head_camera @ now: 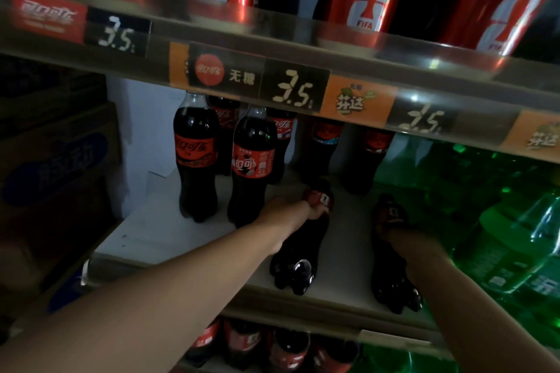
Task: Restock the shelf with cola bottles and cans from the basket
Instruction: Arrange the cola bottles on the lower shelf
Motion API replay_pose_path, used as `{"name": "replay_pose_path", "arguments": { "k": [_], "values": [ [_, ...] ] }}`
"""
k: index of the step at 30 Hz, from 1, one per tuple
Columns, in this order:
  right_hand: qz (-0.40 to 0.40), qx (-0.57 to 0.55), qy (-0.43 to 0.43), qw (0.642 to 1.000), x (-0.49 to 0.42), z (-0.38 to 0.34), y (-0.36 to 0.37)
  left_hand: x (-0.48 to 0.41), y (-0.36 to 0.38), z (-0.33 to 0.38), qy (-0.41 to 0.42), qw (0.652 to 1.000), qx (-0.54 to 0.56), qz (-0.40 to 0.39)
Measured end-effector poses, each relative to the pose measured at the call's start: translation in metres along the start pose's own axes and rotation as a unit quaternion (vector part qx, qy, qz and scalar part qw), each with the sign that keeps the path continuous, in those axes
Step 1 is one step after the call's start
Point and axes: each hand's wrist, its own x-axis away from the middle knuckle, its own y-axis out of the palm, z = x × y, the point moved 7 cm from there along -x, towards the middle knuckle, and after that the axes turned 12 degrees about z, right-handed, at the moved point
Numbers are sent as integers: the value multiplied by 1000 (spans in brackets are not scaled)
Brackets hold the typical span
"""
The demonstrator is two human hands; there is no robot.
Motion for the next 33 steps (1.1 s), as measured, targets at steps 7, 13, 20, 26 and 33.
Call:
{"name": "replay_pose_path", "arguments": {
  "k": [7, 13, 20, 26, 33],
  "values": [
    [20, -103, -95, 990, 20, -19, -16, 5, 6, 12, 22, 995, 95, -11],
    [-9, -130, -226, 965, 56, -35, -25, 10, 1, 32, 130, 982, 129, -44],
    [29, -116, -288, 950, 64, -18, -34, 26, -1, 34, 218, 963, 53, -148],
    [11, -157, -278, 948, 72, -11, -40, 29, 0, 32, 208, 962, 63, -164],
    [11, -160, -269, 949, 83, -2, -40, 31, 6, 26, 218, 960, 87, -153]
  ]
}}
